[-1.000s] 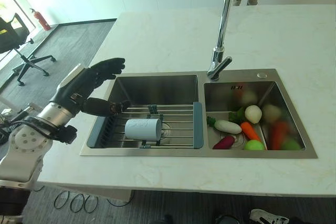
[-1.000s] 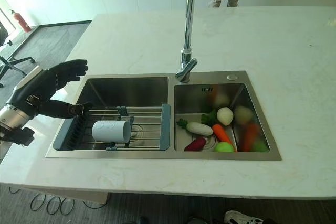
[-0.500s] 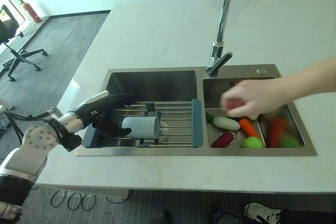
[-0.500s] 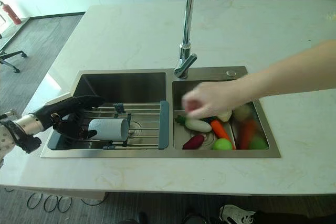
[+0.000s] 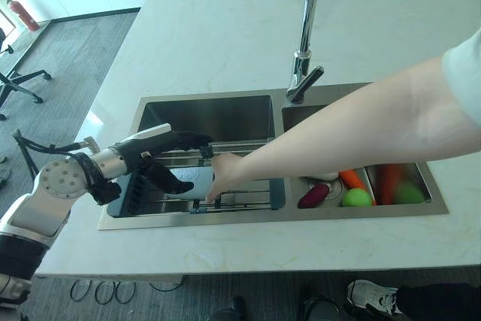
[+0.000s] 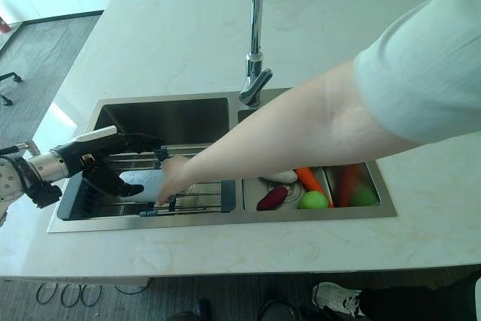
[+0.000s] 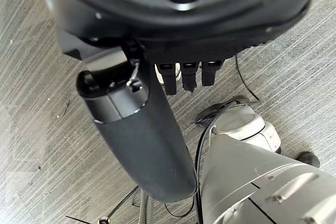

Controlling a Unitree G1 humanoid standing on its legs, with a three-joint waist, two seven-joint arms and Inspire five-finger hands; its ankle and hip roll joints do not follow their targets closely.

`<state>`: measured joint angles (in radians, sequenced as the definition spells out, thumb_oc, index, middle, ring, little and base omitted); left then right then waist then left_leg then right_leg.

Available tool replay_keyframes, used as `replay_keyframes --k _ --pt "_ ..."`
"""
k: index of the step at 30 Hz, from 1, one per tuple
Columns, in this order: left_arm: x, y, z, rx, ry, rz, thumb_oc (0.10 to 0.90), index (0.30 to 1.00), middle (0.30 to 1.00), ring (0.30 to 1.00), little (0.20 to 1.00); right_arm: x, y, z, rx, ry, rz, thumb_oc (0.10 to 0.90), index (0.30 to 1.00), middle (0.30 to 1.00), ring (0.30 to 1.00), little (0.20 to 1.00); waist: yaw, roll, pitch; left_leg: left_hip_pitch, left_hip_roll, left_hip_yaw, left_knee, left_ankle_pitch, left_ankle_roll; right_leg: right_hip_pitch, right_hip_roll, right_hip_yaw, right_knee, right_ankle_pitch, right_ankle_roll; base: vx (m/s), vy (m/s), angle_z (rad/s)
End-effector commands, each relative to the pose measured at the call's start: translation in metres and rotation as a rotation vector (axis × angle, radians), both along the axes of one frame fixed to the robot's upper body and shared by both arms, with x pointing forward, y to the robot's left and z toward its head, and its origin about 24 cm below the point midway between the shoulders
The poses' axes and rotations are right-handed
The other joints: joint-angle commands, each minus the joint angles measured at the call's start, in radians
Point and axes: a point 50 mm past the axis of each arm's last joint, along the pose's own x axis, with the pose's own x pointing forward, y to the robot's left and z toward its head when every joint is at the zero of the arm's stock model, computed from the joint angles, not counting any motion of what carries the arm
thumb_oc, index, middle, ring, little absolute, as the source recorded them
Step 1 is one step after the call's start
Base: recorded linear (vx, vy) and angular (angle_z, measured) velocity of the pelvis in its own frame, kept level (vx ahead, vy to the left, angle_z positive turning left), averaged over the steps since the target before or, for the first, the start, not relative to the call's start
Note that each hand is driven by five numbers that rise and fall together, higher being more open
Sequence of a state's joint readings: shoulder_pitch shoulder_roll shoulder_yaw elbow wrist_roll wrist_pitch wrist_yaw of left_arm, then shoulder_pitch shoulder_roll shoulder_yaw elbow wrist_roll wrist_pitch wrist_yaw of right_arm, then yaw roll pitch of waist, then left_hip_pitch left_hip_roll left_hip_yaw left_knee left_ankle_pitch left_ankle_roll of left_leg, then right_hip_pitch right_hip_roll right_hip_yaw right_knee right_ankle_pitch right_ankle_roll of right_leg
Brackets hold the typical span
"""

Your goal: Place the dishes in the dishwasher.

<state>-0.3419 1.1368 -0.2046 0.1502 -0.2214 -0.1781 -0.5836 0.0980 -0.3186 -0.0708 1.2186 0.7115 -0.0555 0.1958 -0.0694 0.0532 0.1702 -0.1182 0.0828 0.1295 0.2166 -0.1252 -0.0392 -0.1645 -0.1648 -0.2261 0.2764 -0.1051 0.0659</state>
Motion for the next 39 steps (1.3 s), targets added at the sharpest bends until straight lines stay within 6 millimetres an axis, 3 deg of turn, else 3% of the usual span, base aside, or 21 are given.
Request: replay_keyframes --k 1,18,22,29,39 --pt "0.004 -0.006 0.069 0.058 -0.225 -0.068 0.8 0.9 0.9 0.9 0.9 0.0 -0.017 0.008 -0.041 -0.032 -0.044 0.8 0.9 0.9 0.9 0.9 -0.025 0.026 -0.063 -0.006 0.035 0.046 0.083 -0.131 -0.016 0.017 -0.047 0.089 0.024 -0.082 0.143 0.0 0.0 0.0" --pt "0.009 -0.013 0.068 0.149 -0.17 -0.081 0.8 0.9 0.9 0.9 0.9 -0.001 -0.022 0.009 -0.049 -0.039 -0.058 0.8 0.9 0.9 0.9 0.9 -0.031 0.033 -0.061 -0.006 0.032 0.056 0.083 -0.131 -0.013 0.006 -0.05 0.096 0.024 -0.074 0.148 0.0 0.003 -0.04" --pt "0.008 -0.009 0.07 0.192 -0.228 -0.054 0.8 0.9 0.9 0.9 0.9 -0.001 -0.022 0.009 -0.052 -0.037 -0.059 0.8 0.9 0.9 0.9 0.9 -0.03 0.033 -0.06 -0.008 0.032 0.054 0.083 -0.131 -0.015 0.006 -0.05 0.094 0.024 -0.076 0.147 0.0 0.0 0.0" --pt "0.006 0.0 0.085 0.043 -0.381 0.044 0.8 0.9 0.9 0.9 0.9 -0.004 -0.019 0.008 -0.048 -0.035 -0.064 0.8 0.9 0.9 0.9 0.9 -0.019 0.027 -0.06 -0.009 0.031 0.046 0.083 -0.13 -0.013 0.012 -0.049 0.086 0.024 -0.081 0.143 0.0 0.0 0.0" --pt "-0.03 0.016 0.111 -0.143 -0.715 0.142 0.8 0.9 0.9 0.9 0.9 -0.005 -0.009 0.004 -0.038 -0.042 -0.069 0.8 0.9 0.9 0.9 0.9 0.022 0.015 -0.057 -0.011 0.026 0.022 0.083 -0.132 -0.012 0.029 -0.051 0.06 0.024 -0.096 0.134 0.0 0.001 0.02"
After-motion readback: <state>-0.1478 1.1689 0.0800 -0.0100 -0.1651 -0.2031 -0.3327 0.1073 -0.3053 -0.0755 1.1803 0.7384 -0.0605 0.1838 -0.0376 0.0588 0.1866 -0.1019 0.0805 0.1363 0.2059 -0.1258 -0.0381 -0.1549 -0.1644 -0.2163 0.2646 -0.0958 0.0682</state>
